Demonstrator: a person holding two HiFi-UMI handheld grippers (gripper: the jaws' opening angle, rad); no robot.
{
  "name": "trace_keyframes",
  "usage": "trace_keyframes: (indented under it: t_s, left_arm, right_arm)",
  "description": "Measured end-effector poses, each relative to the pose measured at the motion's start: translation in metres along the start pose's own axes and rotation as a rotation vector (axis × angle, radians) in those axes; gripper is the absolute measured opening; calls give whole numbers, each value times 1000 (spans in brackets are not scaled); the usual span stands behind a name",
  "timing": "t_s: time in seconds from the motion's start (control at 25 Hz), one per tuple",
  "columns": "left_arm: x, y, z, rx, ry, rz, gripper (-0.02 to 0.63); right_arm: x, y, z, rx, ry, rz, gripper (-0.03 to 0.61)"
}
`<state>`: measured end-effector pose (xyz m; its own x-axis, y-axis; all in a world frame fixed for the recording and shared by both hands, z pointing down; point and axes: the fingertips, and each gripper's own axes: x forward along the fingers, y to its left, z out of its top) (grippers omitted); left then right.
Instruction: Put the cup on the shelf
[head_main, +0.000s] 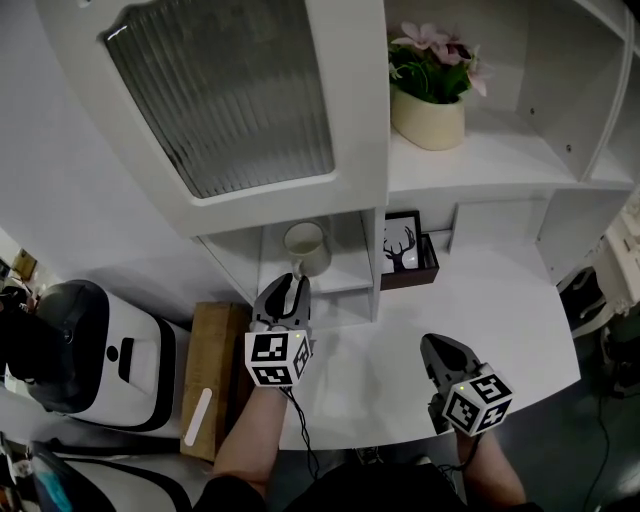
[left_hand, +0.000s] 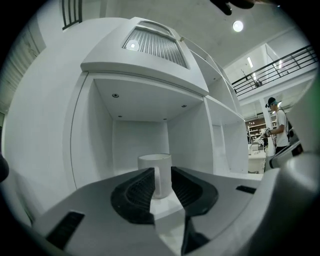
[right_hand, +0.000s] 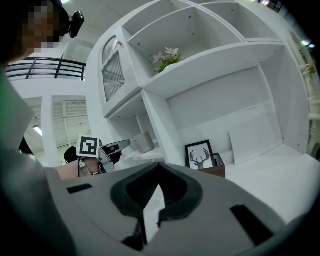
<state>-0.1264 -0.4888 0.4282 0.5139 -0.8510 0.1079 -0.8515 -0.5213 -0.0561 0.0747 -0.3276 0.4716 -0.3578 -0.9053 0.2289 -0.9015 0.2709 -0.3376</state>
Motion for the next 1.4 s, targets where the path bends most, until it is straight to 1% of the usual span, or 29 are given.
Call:
trace_keyframes:
  t_s: [0.2,0.28,0.32,0.4,0.8,1.08,1.4]
  left_arm:
    - [-29,-6,2,-14,8,26,102]
    - [-42,-10,2,-21,17,34,67]
    - [-49,-12,2,-23,22,40,32]
    - [-61,-19,2,-29,31,48,8]
    - [-118,-80,-10,-80,104,40,6]
    - [-152,-130,-9,-83,104,35,5]
    - [-179,-173,-16,-125,102,42,5]
  right_arm:
    - [-6,11,-1,-11,4,52,3]
    - [-9,15,-2,-14,10,77,3]
    - [-11,17,-2,-17,12,89,3]
    - [-17,19,-2,-22,17,114,3]
    - [-56,19,-6,-33,36,209,3]
    - [-86,17,-9,-38,39,250,3]
    - [-116,11,-16,-54,54,272,3]
